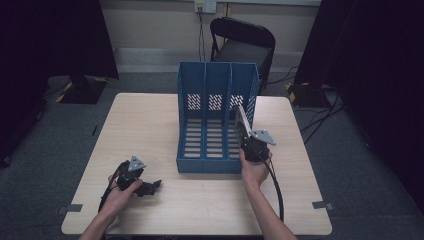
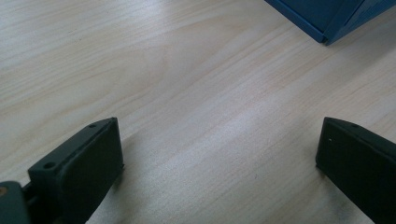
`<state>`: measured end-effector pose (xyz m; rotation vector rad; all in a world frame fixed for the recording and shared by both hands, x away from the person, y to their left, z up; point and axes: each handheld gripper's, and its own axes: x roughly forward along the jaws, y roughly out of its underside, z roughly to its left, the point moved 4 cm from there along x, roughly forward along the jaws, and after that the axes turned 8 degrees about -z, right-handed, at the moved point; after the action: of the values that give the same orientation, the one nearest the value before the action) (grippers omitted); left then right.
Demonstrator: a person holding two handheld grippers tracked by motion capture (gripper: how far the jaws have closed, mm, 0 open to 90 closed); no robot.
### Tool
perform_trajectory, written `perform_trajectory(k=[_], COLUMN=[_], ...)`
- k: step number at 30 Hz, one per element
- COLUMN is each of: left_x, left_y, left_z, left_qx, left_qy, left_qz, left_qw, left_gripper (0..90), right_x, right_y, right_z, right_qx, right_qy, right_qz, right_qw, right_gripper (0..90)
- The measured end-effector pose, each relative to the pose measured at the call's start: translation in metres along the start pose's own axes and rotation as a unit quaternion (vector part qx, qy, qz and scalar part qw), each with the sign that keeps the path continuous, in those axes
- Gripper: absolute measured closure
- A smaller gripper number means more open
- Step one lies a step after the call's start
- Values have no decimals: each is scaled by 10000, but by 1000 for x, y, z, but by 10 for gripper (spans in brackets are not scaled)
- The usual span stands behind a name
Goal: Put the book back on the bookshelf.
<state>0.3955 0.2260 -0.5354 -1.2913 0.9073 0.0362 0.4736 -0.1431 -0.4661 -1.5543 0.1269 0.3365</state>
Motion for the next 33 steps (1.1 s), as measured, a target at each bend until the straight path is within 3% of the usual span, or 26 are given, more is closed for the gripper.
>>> perform_trajectory(k=[7,16,22,33], left_x=[0,0,0,0], left_y=[0,0,0,0], left_z=[0,-1,-1,-1], left_qx=[2,22,21,22], left_qy=[-9,-5,2,1], left_qz=[-7,-12,-9,-9], left_qw=[10000,10000,10000,10000], left_gripper=[1,1,1,1], right_x=[-3,-6,-7,-7], right_y=[2,3,3,1], right_z=[4,-1,1,0], right_qx=[16,75,-42,-47], right_qy=[317,392,497,481], right_qz=[-286,-454,-527,-560], right_qw=[9991,9982,9974,9973], right_gripper=[762,762,762,763])
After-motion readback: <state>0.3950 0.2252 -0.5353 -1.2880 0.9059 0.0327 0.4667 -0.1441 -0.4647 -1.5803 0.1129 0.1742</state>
